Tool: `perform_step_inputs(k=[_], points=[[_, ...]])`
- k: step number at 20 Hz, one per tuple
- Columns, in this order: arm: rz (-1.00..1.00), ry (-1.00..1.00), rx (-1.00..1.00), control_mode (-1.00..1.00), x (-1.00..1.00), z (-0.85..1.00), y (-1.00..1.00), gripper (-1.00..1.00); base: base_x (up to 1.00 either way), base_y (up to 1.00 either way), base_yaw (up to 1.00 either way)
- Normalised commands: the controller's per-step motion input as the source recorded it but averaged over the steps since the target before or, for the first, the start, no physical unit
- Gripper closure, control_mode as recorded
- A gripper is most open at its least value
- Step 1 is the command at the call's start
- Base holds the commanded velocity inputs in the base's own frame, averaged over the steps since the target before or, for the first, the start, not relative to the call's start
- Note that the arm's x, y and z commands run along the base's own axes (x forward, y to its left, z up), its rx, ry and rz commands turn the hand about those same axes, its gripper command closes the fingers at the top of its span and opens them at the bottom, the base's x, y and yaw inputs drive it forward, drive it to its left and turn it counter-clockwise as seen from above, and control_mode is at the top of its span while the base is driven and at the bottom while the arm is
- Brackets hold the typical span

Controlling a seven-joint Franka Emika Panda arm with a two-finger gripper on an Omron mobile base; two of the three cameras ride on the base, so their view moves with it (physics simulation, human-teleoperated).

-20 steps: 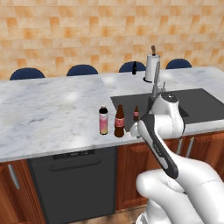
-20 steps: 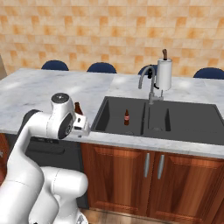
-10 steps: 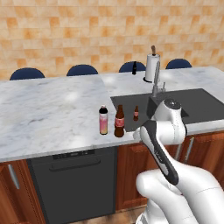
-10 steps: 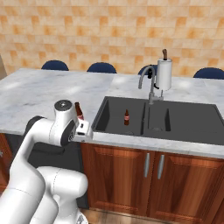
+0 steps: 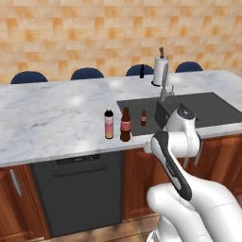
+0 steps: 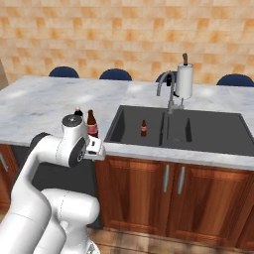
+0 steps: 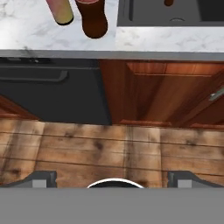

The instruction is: Place the large bottle from the dining counter next to the other large bottle outside the sink, and place the small bottle from the dining counter next to the other small bottle inside the sink.

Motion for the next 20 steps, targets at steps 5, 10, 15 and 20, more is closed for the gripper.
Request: perform_step_inputs(k=[5,10,15,20], points=[[0.00,0.00,0.00,1.00,0.00,0.00,0.00,-1.00,-0.28,-0.10,0.00],[0.00,0.00,0.00,1.00,0.00,0.00,0.00,-1.00,0.00,-0.80,0.00],[0.00,0.00,0.00,1.00,0.00,0.00,0.00,-1.00,0.00,-1.00,0.00],[0.00,0.00,0.00,1.00,0.00,0.00,0.00,-1.00,0.00,-1.00,0.00]])
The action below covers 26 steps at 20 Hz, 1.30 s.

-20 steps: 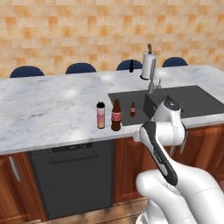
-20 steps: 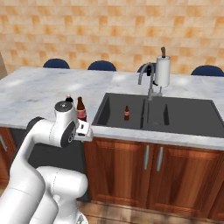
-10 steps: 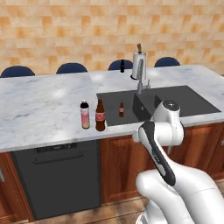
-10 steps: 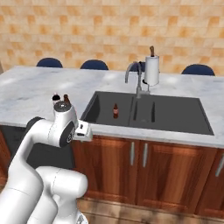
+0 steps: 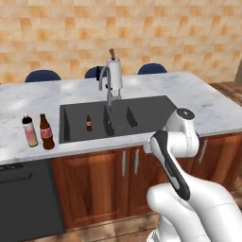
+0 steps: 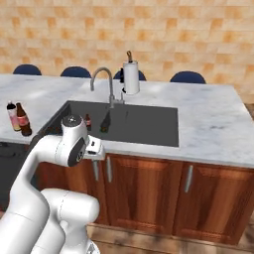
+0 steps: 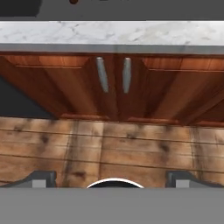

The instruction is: Place the large bottle from the dining counter next to the other large bottle outside the sink, and place the small bottle from the dining counter next to the other small bottle inside the sink.

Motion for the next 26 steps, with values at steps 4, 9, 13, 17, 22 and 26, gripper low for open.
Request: perform_step_inputs(k=[4,9,13,17,22,26], points=[[0.00,0.00,0.00,1.00,0.00,0.00,0.00,-1.00,0.01,-1.00,0.00],[0.00,0.00,0.00,1.00,0.00,0.00,0.00,-1.00,0.00,-1.00,0.00],[0.00,0.00,0.00,1.00,0.00,0.00,0.00,-1.00,0.02,-1.00,0.00],[0.00,0.00,0.00,1.00,0.00,0.00,0.00,-1.00,0.03,-1.00,0.00],[0.00,0.00,0.00,1.00,0.00,0.00,0.00,-1.00,0.03,-1.00,0.00],[0.00,0.00,0.00,1.00,0.00,0.00,0.00,-1.00,0.15,-1.00,0.00]])
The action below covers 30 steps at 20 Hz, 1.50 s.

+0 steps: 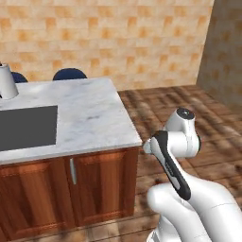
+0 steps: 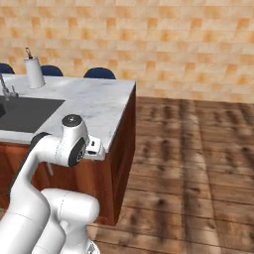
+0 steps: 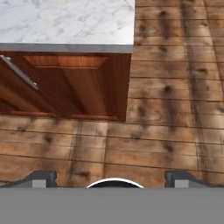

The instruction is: Place the large bottle from the dining counter next to the other large bottle outside the sink, and place the small bottle from the dining counter next to the other small bottle inside the sink.

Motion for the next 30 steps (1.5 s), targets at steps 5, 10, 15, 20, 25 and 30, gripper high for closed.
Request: perform_step_inputs(k=[5,10,15,20,25,30], points=[[0.00,0.00,0.00,1.00,0.00,0.00,0.00,-1.00,0.28,-1.00,0.00],[0.00,0.00,0.00,1.00,0.00,0.00,0.00,-1.00,0.65,-1.00,-0.02],[0.00,0.00,0.00,1.00,0.00,0.00,0.00,-1.00,1.00,-0.95,-0.09],[0.00,0.00,0.00,1.00,0.00,0.00,0.00,-1.00,1.00,-0.74,-0.06],[0.00,0.00,0.00,1.00,0.00,0.00,0.00,-1.00,1.00,-0.42,0.00],[0.00,0.00,0.00,1.00,0.00,0.00,0.00,-1.00,1.00,-0.01,0.04]])
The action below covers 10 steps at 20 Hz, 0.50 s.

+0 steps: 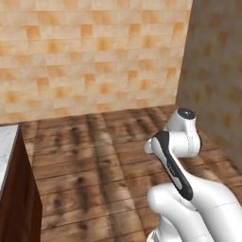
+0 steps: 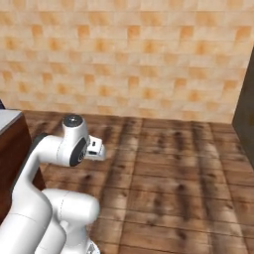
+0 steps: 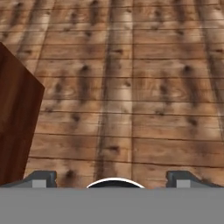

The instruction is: Place the large bottle from the dining counter next to the other large bottle outside the sink, and place the small bottle from the dining counter next to the other small bottle inside the sink.

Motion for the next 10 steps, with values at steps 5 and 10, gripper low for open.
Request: perform_step_inputs(k=[5,10], points=[[0.00,0.00,0.00,1.00,0.00,0.00,0.00,-1.00,1.00,0.00,0.19],[0.00,0.00,0.00,1.00,0.00,0.00,0.00,-1.00,1.00,-0.02,0.33]])
